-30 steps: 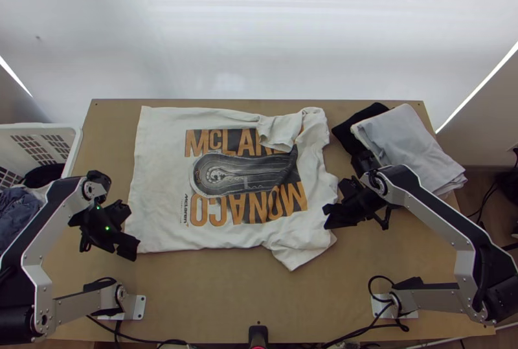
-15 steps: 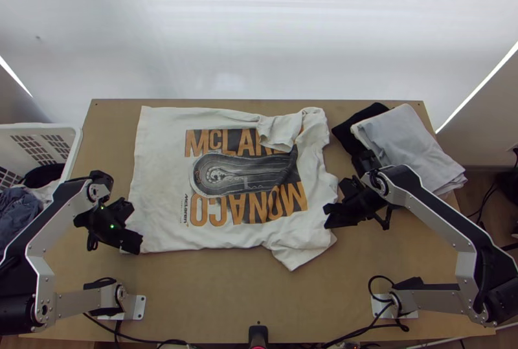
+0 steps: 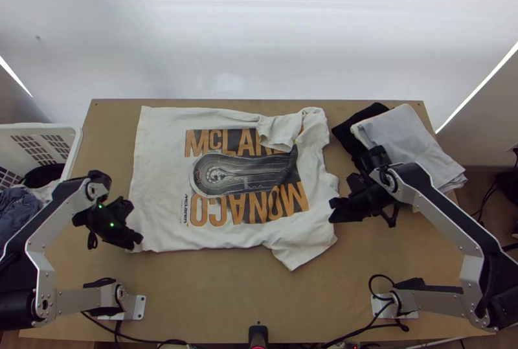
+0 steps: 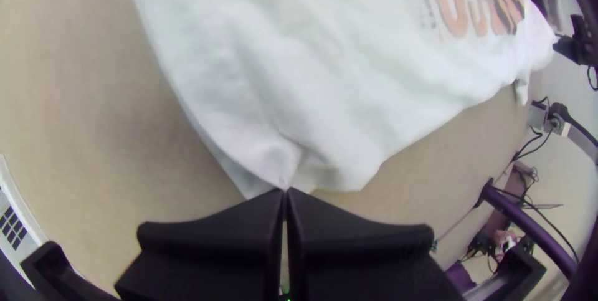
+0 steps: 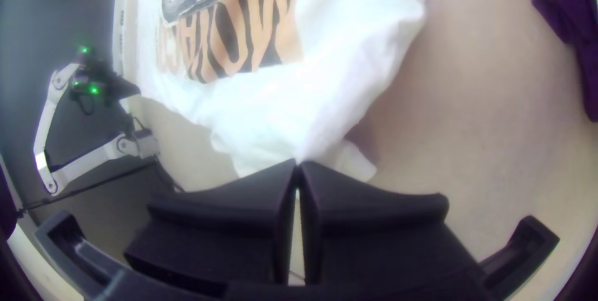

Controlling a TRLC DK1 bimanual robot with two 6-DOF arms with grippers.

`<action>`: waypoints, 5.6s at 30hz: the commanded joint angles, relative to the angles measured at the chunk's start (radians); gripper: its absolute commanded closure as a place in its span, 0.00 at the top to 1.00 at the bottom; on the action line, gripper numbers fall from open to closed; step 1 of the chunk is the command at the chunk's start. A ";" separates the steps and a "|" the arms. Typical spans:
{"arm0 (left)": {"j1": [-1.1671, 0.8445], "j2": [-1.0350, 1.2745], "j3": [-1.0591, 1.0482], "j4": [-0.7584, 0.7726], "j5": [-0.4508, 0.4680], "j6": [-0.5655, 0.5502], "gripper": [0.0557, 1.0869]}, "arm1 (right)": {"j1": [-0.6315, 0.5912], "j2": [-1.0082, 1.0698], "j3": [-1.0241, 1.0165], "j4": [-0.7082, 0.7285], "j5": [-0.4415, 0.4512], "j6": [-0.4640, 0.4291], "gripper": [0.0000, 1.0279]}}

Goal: Fold the t-shirt

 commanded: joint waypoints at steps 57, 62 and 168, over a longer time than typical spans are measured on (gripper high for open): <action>0.496 -0.525 1.055 0.692 0.777 -1.340 0.03 | -0.113 -0.267 1.398 -0.069 0.067 -0.067 0.03; 0.491 -0.278 1.112 0.729 0.773 -1.386 0.03 | -0.161 -0.073 1.417 0.081 0.064 -0.064 0.03; 0.016 0.340 0.688 0.786 0.195 -0.814 0.03 | -0.142 0.523 0.930 0.239 0.056 -0.093 0.03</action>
